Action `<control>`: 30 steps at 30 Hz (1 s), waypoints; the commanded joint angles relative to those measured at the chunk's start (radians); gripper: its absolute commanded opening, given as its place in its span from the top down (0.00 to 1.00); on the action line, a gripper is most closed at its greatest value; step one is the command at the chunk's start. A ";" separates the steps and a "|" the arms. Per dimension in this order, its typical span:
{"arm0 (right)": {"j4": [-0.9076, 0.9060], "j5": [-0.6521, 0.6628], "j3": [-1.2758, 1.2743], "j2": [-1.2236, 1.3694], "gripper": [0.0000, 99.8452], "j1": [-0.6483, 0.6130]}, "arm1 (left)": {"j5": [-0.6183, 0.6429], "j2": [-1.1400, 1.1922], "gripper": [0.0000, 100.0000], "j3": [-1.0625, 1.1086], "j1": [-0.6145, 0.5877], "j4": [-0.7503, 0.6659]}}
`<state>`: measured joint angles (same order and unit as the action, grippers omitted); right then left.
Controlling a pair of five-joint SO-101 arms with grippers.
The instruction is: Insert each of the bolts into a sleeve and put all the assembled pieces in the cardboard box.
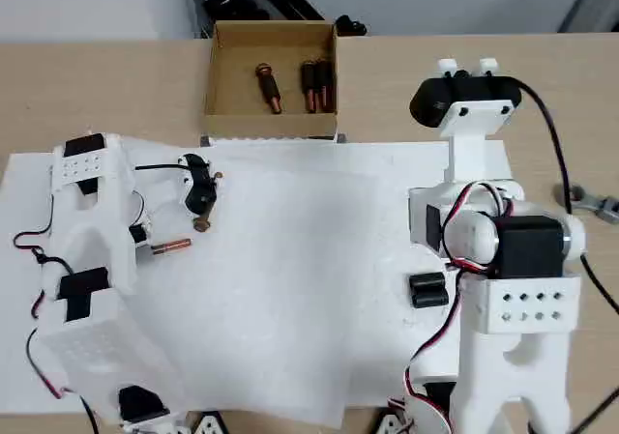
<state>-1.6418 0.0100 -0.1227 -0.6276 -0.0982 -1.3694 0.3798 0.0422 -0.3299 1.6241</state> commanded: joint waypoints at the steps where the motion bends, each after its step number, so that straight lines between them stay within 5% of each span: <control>1: 0.018 0.005 0.003 -0.013 1.00 0.008 | -0.025 -0.049 0.94 -0.005 -0.003 -0.014; 12: 0.018 0.005 0.003 -0.018 1.00 0.008 | 0.040 -0.199 0.84 -0.036 -0.005 0.080; 15: 0.018 0.005 0.003 -0.019 1.00 0.008 | 0.161 -0.301 0.84 -0.065 0.000 0.129; 19: 0.018 0.005 0.003 -0.019 1.00 0.008 | 0.535 -0.423 0.84 -0.053 0.031 0.129; 30: 0.019 0.005 0.003 -0.013 1.00 0.008 | 1.935 -0.450 0.84 0.012 0.049 0.121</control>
<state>-1.6418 0.0100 -0.1227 -0.6276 -0.0967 0.1741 -0.0192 0.0453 -0.2808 1.7238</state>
